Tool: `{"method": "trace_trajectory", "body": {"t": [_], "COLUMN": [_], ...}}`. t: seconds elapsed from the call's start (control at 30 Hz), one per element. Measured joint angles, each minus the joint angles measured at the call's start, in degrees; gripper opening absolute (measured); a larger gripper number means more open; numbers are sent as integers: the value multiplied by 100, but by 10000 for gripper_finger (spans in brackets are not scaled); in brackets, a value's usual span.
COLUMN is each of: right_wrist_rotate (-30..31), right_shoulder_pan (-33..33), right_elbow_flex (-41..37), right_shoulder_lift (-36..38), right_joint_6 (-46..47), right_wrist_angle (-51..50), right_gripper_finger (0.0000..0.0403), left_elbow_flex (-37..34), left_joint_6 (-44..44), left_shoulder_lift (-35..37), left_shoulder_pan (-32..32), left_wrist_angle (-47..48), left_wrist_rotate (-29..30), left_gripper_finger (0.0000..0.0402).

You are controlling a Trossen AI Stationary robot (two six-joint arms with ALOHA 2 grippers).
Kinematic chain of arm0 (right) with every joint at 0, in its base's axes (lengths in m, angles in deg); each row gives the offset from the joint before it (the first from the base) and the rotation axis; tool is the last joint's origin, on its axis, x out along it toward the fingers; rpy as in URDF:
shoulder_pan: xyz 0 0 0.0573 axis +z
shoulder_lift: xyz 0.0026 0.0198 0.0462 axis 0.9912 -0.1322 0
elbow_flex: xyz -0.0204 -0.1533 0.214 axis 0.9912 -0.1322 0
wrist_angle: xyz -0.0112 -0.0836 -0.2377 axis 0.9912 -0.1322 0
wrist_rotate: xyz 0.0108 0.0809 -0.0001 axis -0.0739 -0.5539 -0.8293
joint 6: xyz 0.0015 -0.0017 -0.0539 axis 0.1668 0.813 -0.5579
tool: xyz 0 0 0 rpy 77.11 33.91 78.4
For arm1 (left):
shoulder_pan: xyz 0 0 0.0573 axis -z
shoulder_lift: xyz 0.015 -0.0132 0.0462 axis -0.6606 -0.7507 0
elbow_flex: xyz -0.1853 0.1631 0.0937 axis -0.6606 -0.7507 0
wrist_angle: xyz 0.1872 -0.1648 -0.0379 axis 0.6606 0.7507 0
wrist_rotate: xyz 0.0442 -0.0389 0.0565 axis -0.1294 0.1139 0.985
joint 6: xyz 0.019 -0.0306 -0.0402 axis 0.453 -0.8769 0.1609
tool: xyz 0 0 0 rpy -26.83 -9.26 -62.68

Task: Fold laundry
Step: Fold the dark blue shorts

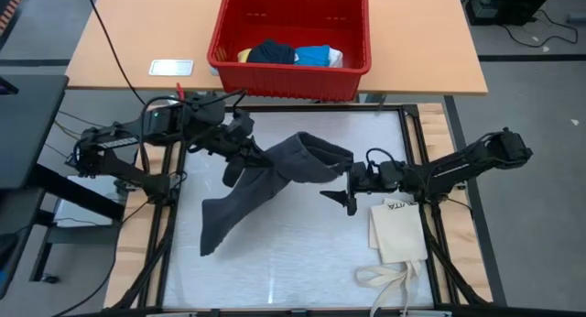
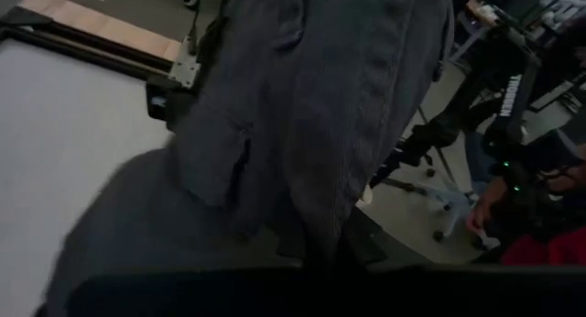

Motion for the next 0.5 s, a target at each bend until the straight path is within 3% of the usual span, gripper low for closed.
{"method": "trace_trajectory", "body": {"t": [0.3,0.5], "right_wrist_rotate": [159,-119], "right_shoulder_pan": [8,-18], "right_elbow_flex": [18,509], "right_shoulder_lift": [-17,-19], "right_joint_6": [-591,-728], "right_wrist_angle": [1202,1197], "right_gripper_finger": [344,358], "left_elbow_flex": [205,213], "left_joint_6": [-253,-299], "left_shoulder_lift": [0,0], "left_shoulder_pan": [-3,-3], "left_wrist_angle": [48,79], "left_wrist_rotate": [-425,-435], "left_gripper_finger": [14,14]}}
